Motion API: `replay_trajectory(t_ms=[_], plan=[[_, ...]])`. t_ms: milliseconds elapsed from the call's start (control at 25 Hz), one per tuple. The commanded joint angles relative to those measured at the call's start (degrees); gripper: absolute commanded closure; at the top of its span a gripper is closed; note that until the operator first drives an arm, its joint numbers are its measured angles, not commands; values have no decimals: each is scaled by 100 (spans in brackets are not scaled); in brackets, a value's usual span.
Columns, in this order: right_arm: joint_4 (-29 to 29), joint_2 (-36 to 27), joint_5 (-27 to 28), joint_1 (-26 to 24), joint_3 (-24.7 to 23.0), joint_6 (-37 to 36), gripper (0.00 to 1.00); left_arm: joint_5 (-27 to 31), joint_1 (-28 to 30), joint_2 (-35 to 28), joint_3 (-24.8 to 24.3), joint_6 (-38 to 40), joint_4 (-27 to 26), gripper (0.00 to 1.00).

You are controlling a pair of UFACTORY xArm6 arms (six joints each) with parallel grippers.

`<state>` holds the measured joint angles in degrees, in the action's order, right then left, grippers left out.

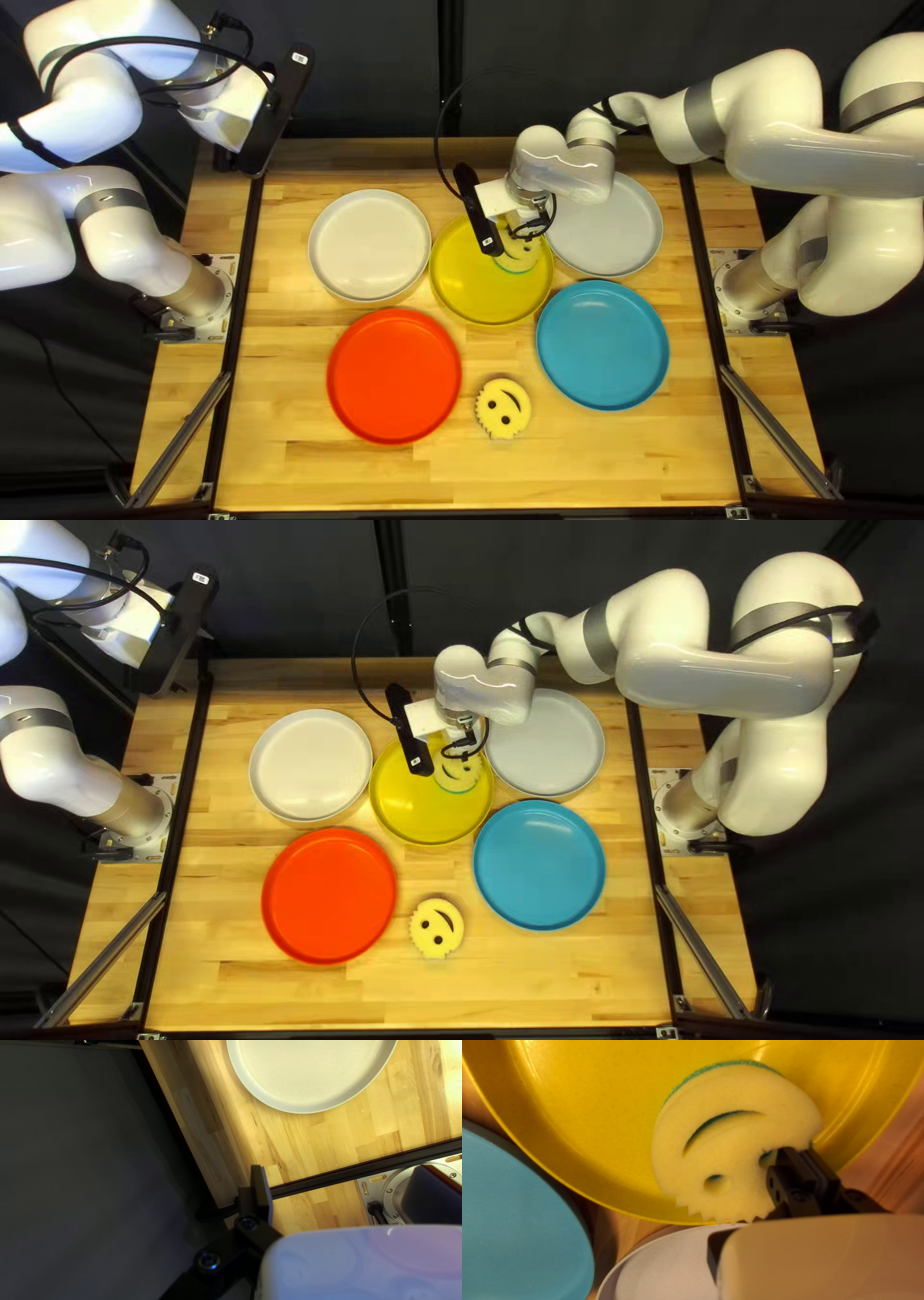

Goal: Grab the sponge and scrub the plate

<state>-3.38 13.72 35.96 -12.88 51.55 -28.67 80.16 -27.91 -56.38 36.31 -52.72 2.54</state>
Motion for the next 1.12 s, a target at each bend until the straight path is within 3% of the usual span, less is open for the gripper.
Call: replay_trajectory(t_ms=[40,280,480,1120], plan=[[22,288,53,45,400,-43,100,0,0,0,0,0,0,0],[26,788,235,159,1155,-97,100,0,0,0,0,0,0,0],[-6,968,230,277,1375,-91,100,0,0,0,0,0,0,0],[-72,-299,16,278,-295,117,100,0,0,0,0,0,0,0]])
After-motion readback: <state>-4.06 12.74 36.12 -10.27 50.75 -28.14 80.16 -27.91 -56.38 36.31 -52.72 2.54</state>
